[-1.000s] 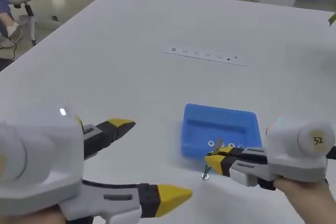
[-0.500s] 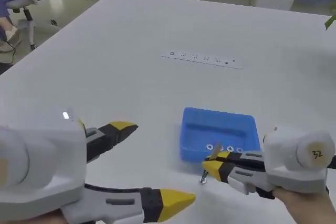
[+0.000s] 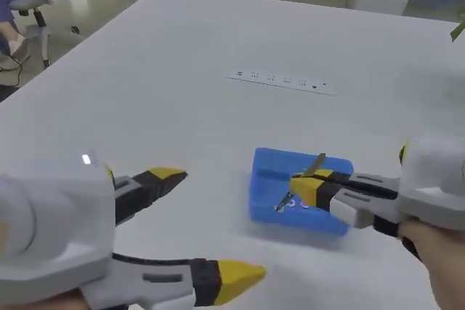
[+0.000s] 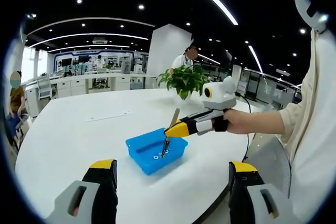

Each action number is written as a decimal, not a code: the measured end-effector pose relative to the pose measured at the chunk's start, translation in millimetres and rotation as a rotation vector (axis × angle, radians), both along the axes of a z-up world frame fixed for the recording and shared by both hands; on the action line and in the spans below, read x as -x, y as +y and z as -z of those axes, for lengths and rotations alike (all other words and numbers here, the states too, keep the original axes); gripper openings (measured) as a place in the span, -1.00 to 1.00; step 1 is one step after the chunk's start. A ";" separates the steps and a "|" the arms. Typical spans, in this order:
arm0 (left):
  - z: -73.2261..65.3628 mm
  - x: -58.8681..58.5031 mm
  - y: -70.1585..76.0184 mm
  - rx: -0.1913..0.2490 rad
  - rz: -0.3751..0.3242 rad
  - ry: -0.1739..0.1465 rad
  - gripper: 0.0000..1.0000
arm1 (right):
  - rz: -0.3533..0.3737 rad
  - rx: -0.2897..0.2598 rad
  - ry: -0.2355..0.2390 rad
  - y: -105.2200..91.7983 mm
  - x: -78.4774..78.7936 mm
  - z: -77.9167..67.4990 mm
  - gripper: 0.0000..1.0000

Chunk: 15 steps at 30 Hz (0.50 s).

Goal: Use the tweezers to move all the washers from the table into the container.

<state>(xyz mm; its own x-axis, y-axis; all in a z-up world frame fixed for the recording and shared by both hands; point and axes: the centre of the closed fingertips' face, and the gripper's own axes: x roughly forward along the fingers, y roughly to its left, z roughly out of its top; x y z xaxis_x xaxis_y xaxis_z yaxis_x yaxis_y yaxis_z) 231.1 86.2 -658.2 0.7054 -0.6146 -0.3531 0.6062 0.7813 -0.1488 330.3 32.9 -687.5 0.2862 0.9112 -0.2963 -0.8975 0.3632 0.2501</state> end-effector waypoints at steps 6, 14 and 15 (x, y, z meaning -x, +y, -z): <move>0.5 -0.1 0.3 -0.001 -0.001 0.001 0.79 | 0.035 -0.005 0.000 4.0 -23.0 -2.0 -0.96; 1.5 -0.5 5.8 0.000 -0.017 0.004 0.78 | 0.057 0.073 0.029 10.4 -43.5 22.3 -0.96; 1.8 -0.5 6.6 -0.001 -0.019 0.005 0.78 | 0.058 0.080 0.032 10.8 -44.6 24.7 -0.96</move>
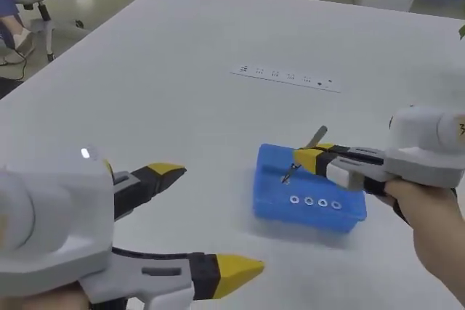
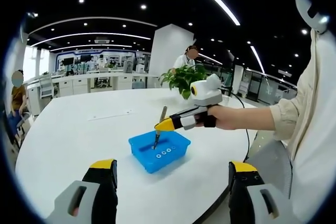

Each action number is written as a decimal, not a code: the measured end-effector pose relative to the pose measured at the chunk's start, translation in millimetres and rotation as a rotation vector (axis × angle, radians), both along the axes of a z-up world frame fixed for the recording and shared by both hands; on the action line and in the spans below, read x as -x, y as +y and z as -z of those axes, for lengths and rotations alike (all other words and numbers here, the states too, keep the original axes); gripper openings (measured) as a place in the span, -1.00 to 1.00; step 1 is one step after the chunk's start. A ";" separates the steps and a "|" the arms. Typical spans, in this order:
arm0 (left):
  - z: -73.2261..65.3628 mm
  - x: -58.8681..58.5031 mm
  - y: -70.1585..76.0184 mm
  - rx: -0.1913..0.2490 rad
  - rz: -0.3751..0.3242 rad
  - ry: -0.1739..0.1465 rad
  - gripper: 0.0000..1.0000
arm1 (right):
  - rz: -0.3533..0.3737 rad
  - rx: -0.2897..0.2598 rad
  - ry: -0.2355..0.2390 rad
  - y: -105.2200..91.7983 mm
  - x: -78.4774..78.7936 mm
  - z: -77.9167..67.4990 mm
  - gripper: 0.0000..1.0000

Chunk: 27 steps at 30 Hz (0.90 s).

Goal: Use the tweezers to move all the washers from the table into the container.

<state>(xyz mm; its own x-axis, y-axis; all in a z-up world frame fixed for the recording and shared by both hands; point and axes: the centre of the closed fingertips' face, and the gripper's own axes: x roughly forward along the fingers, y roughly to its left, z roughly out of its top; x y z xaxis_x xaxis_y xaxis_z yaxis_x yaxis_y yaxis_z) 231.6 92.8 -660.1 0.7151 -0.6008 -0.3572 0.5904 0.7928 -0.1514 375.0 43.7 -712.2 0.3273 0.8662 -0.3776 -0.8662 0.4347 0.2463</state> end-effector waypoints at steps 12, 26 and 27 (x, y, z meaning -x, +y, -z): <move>1.2 -0.5 2.6 0.000 -0.011 0.005 0.78 | -0.016 0.076 0.038 2.8 -4.0 30.6 -0.96; 2.3 -0.5 8.9 -0.003 -0.028 0.008 0.78 | -0.028 0.118 0.044 3.0 -3.9 44.8 -0.96; 2.3 -0.5 8.7 -0.004 -0.028 0.008 0.78 | -0.030 0.119 0.044 3.2 -3.7 45.2 -0.96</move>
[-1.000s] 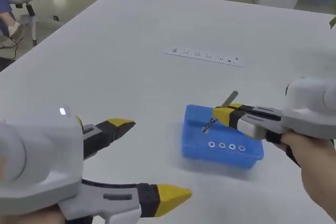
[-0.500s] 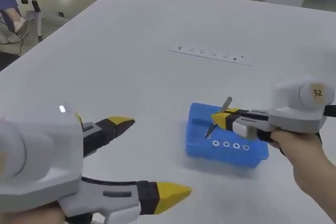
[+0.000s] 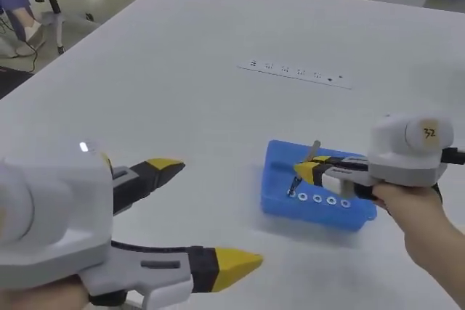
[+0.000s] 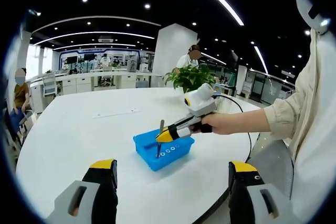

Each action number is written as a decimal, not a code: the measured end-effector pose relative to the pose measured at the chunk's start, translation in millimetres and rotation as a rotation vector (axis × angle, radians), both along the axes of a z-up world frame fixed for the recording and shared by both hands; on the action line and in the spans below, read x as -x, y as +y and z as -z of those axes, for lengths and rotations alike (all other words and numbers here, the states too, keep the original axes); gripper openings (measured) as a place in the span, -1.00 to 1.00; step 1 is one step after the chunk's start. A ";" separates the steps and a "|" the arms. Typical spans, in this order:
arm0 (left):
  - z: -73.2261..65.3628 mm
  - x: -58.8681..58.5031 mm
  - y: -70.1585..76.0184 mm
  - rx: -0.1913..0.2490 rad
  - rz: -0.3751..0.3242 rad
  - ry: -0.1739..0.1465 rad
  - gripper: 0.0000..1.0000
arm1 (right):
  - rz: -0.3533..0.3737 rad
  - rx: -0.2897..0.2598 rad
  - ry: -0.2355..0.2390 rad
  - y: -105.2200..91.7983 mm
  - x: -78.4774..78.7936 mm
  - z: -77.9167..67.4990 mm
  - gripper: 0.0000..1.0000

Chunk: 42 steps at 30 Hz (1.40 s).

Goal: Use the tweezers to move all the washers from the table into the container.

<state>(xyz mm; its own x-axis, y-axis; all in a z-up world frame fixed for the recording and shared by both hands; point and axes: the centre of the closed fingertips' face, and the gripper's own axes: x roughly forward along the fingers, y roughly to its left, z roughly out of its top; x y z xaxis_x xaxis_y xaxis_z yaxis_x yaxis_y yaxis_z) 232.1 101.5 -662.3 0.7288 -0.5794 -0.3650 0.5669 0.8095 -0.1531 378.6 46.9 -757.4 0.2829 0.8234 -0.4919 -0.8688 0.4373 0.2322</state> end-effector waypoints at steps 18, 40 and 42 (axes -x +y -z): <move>0.0 -1.8 -7.1 -0.005 0.023 0.004 0.70 | -0.006 -0.085 -0.075 -10.8 20.2 -34.8 -0.95; 2.5 -4.6 -46.9 -0.054 0.236 0.028 -0.16 | -0.193 0.024 -0.086 -46.7 114.8 -13.3 -0.95; 3.0 -3.7 -52.1 -0.050 0.260 0.035 -0.22 | -0.232 0.061 -0.095 -47.6 123.1 -8.5 -0.95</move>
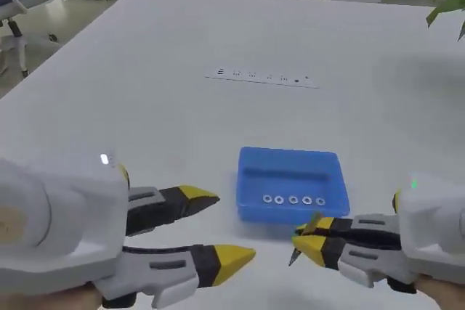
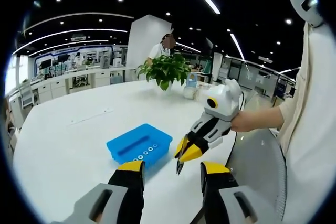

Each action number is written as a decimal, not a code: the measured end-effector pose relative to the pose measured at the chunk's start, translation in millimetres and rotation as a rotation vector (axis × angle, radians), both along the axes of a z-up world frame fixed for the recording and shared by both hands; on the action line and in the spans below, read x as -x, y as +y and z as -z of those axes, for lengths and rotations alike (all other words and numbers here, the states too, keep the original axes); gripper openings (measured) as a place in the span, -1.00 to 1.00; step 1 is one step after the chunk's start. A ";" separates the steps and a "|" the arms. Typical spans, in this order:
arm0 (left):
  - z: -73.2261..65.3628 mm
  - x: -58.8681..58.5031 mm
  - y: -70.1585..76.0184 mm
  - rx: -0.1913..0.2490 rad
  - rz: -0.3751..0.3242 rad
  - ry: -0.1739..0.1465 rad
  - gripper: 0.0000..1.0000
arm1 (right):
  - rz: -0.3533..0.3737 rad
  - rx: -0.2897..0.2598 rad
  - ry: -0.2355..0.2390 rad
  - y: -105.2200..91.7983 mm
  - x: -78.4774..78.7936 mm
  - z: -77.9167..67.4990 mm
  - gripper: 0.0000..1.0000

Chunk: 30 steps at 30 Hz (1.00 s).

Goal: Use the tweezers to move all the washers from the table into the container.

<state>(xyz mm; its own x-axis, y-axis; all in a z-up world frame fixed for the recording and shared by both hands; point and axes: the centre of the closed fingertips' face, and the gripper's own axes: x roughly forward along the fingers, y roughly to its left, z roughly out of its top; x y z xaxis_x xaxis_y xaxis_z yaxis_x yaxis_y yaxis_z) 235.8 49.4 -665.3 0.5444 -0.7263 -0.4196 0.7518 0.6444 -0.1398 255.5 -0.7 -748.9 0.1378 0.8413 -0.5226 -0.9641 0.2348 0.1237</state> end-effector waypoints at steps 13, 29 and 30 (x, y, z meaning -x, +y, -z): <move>37.0 35.2 -41.6 -0.268 0.392 -0.003 -0.78 | -0.272 0.229 -0.118 -0.9 45.3 24.8 -0.95; 50.9 31.8 -61.5 -0.409 0.518 -0.039 -1.00 | -0.303 0.233 -0.155 4.0 51.5 23.6 -0.95; 51.9 32.4 -60.6 -0.418 0.525 -0.033 -1.00 | -0.302 0.232 -0.154 4.3 51.7 23.5 -0.95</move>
